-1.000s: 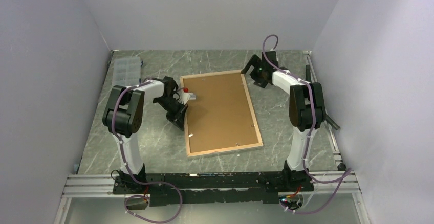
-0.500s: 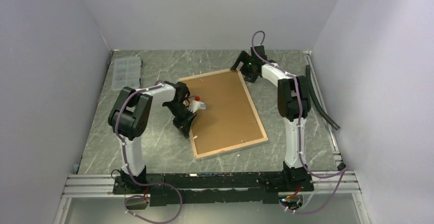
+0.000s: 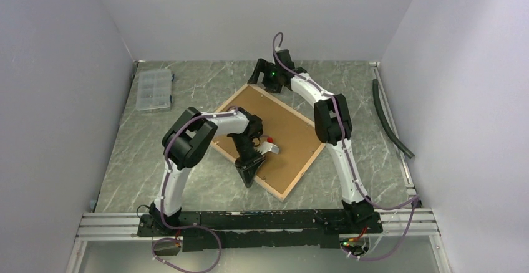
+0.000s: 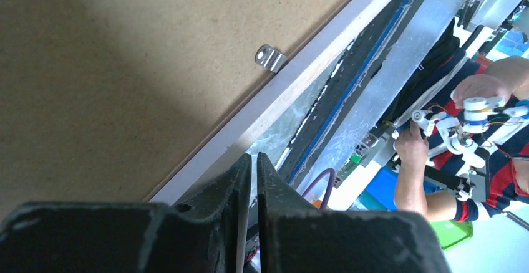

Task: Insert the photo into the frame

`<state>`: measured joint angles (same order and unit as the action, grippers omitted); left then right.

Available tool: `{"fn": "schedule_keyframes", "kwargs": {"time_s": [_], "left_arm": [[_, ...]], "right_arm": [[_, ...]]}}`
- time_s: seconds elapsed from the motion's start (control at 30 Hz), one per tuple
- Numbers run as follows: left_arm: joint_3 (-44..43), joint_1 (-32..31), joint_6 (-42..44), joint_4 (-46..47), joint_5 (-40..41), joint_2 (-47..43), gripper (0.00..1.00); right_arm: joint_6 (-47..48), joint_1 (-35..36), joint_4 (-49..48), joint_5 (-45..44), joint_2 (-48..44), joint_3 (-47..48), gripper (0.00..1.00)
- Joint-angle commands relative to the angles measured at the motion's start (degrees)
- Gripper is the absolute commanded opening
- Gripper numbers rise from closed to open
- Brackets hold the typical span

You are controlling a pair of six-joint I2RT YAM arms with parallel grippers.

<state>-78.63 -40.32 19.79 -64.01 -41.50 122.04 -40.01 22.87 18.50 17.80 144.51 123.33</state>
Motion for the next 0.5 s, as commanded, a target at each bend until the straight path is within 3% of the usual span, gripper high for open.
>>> {"fn": "schedule_keyframes", "kwargs": {"time_s": [0.0,0.13,0.27,0.47], "left_arm": [[-3.4,0.2,2.7,5.4,-0.3,0.8,0.19],[-3.5,3.3,6.7,-0.1,0.3,-4.5,0.24],[-7.8,10.6,11.5,-8.5,-1.7,-8.5,0.28],[-21.5,25.5,14.3,-12.7,2.2,-5.9,0.27]], "right_arm": [[1.8,0.5,7.9,4.5,-3.4,3.6,1.00],[1.8,-2.5,3.4,-1.1,-13.0,-4.9,1.00],[3.7,-5.3,8.5,-8.9,-21.7,-9.7,1.00],[-0.6,-5.3,6.3,-12.0,-44.2,-39.9,1.00]]}}
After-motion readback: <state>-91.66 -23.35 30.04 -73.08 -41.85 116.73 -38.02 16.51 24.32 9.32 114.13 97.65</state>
